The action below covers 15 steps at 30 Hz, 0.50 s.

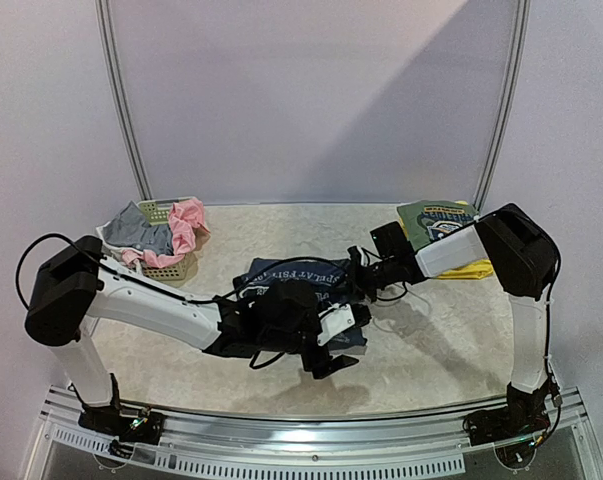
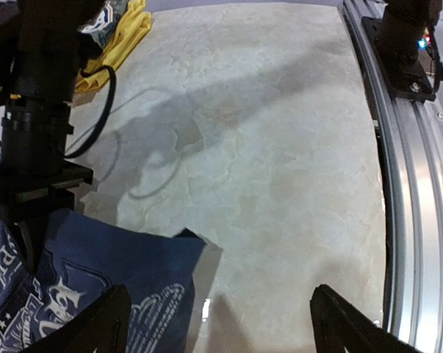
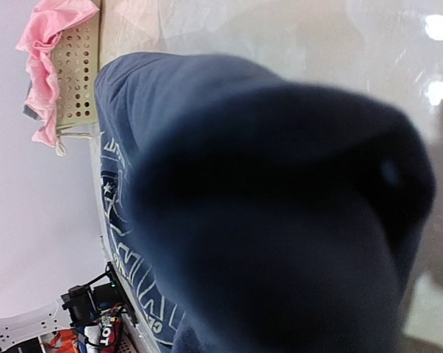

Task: Fold and stack the mixed laundry pile
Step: Pass from the left arm to the right

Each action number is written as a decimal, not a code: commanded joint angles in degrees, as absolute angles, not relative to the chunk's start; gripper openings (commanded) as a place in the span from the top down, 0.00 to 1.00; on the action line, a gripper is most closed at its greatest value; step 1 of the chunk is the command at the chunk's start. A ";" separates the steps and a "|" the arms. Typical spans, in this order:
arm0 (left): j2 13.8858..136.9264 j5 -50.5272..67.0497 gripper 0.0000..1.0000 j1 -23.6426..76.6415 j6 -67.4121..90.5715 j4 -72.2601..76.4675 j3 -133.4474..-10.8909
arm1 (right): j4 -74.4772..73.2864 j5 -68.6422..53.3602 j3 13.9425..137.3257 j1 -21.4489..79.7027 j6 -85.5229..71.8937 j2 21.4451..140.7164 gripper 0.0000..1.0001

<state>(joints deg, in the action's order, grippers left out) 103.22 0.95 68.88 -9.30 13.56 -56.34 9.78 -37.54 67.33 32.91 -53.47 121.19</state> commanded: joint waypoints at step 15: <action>82.31 -12.71 0.10 66.93 2.94 10.02 -41.40 | -36.92 -8.54 88.33 30.32 -17.58 117.42 1.00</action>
<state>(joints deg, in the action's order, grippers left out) 85.17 -7.11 68.07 -0.38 11.25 -44.88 -28.34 -18.33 84.66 31.05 -24.77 120.77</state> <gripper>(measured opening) 0.895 0.056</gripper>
